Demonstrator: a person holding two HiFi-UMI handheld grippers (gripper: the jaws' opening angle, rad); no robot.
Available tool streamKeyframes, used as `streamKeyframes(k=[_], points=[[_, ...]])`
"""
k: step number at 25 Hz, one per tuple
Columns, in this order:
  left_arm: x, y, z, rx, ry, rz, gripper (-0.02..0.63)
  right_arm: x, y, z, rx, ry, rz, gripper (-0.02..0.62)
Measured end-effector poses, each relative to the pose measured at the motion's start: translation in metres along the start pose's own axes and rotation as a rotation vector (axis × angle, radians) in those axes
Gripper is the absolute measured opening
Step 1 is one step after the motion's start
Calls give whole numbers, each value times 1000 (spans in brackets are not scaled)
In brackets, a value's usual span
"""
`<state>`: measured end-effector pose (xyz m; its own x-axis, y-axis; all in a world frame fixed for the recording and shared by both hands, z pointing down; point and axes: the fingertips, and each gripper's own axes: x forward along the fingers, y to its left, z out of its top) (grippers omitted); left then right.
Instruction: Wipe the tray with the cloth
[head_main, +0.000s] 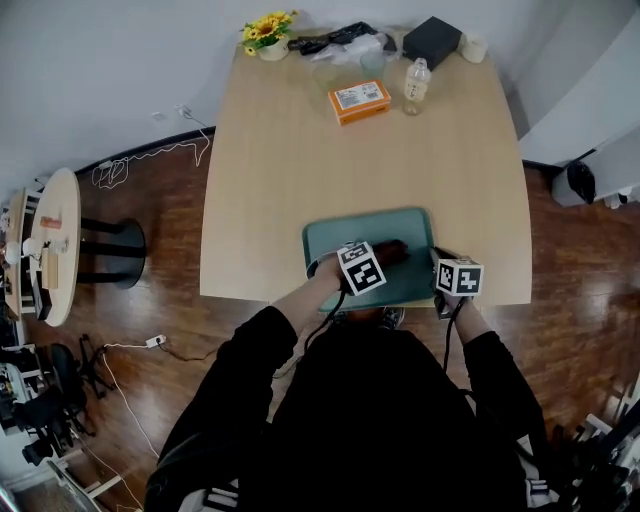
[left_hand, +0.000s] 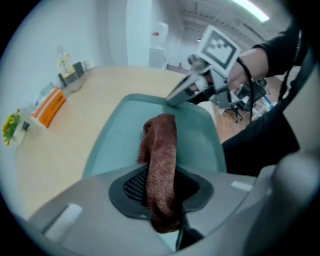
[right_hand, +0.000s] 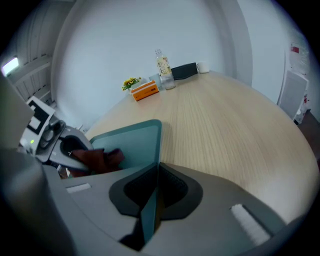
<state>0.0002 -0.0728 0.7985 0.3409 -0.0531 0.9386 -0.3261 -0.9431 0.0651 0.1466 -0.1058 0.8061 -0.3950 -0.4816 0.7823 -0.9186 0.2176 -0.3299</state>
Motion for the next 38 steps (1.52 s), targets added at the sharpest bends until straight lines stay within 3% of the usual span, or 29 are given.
streamKeyframes(k=[5,11,13,16,18,19,21,23,24,28,31,34,38], points=[[-19,102,-41,-43,75,235,74,1,1,-1,5,-9,-12,12],[-13,94,-41,-8,91,248,75,0,3,-6,20,-2,-33,12],[-12,67,-34,-26,52,192,75,-2,5,-9,30,-4,-33,12],[-10,8,-28,-110,-36,53,75,-3,7,-15,40,-2,-40,12],[-13,-5,-44,-165,-38,42,75,-3,11,-20,33,12,-41,12],[-19,9,-59,-220,-18,82,75,-3,14,-21,25,21,-39,12],[-32,61,-88,-403,4,181,75,-4,16,-21,12,29,-38,12],[-34,99,-97,-581,-7,172,75,-7,14,-16,11,19,-46,12],[-33,109,-97,-613,10,150,75,-8,14,-14,12,13,-51,12],[-29,135,-76,-479,69,217,75,-7,13,-17,39,0,-66,20],[-19,137,-43,-436,62,230,75,-11,5,-15,72,-12,-79,21],[1,108,26,-285,7,164,75,-10,2,-14,96,-16,-74,20],[29,25,120,-39,-112,-6,75,-9,7,-17,77,-4,-73,18]])
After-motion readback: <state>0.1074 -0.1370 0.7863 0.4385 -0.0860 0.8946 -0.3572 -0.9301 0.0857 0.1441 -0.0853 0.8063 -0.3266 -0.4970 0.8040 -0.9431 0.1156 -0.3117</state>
